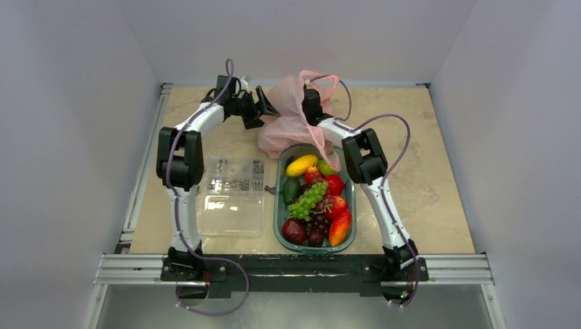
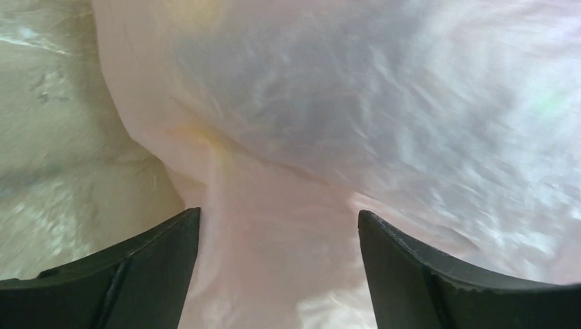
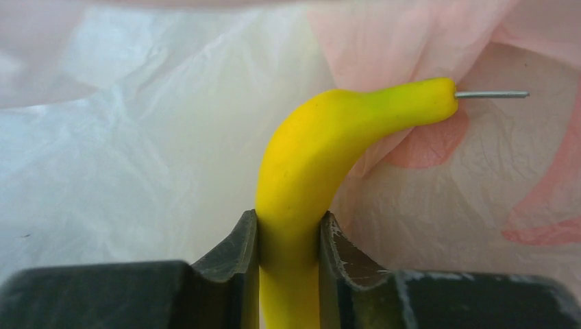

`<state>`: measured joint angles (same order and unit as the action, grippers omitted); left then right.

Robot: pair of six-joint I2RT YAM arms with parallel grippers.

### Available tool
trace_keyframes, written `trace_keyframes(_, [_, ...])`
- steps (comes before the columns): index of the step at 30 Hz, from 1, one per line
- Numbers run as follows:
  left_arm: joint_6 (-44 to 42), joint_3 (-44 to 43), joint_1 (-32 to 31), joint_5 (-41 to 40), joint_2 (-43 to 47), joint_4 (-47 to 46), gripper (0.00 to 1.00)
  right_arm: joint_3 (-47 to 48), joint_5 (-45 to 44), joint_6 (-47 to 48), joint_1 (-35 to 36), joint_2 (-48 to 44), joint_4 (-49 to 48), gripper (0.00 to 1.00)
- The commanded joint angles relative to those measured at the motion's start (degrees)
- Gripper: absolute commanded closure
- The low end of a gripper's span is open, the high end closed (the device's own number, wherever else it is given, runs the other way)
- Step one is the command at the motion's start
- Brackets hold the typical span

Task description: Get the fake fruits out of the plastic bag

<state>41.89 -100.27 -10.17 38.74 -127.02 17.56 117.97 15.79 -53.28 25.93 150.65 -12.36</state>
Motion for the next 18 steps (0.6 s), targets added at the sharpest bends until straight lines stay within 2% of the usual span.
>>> trace_keyframes(1, [-10.0, 3.0, 0.9, -3.1, 9.8, 3.2, 0.14, -3.0, -3.5, 8.2, -0.3, -10.5, -0.9, 1.00])
trace_keyframes(5, [-10.4, 9.2, 0.5, -0.4, 15.0, 1.5, 0.11, -7.6, -7.0, 12.6, -0.3, -17.4, 0.8, 1.00])
trace_keyframes(8, [-11.9, 13.2, -0.7, -1.7, 17.8, 0.4, 0.11, -10.8, -10.3, 15.4, -0.3, -22.0, 2.1, 1.00])
trace_keyframes(12, [-9.9, 15.1, -1.3, -0.9, 17.6, -0.6, 0.11, -15.3, -16.3, 17.2, -0.3, -27.9, 4.3, 1.00])
trace_keyframes(15, [-11.3, 14.1, -0.2, -4.7, 16.7, 2.5, 0.14, -18.9, -19.9, 18.5, -0.3, -31.7, 4.7, 1.00])
trace_keyframes(18, [-12.7, 12.7, 1.1, -3.6, 16.4, 2.9, 0.13, -22.7, -24.6, 20.9, -0.3, -35.6, 4.8, 1.00])
